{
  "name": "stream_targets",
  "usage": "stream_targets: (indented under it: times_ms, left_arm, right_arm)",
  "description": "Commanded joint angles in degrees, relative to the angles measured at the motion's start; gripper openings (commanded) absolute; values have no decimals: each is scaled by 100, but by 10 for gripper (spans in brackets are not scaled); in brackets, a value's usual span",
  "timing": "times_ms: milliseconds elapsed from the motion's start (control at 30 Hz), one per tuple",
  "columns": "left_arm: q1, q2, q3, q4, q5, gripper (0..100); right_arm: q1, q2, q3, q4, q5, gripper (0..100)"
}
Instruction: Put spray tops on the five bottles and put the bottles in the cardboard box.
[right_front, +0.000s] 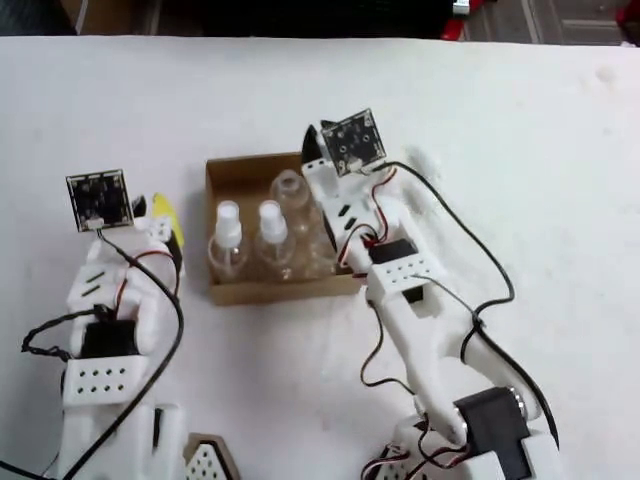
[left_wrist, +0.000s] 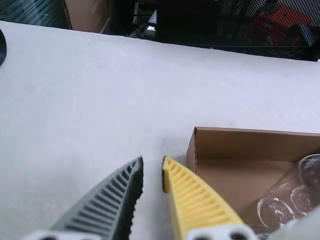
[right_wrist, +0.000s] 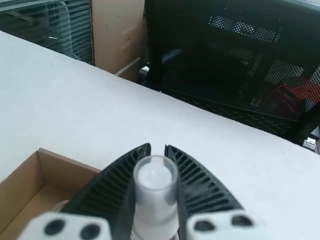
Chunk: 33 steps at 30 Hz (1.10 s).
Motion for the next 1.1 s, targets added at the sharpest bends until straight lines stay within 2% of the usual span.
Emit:
stream_targets:
  times_ms: [0, 233, 1067]
  left_arm:
    - [92, 22, -35, -185, -70, 68]
    - [92, 22, -44, -185, -70, 68]
    - [66, 22, -44, -185, -70, 68]
  right_arm:
    - [-48, -409, 132, -101, 53, 17]
    - [48, -637, 132, -92, -580, 17]
    - [198, -136, 0, -75, -571, 17]
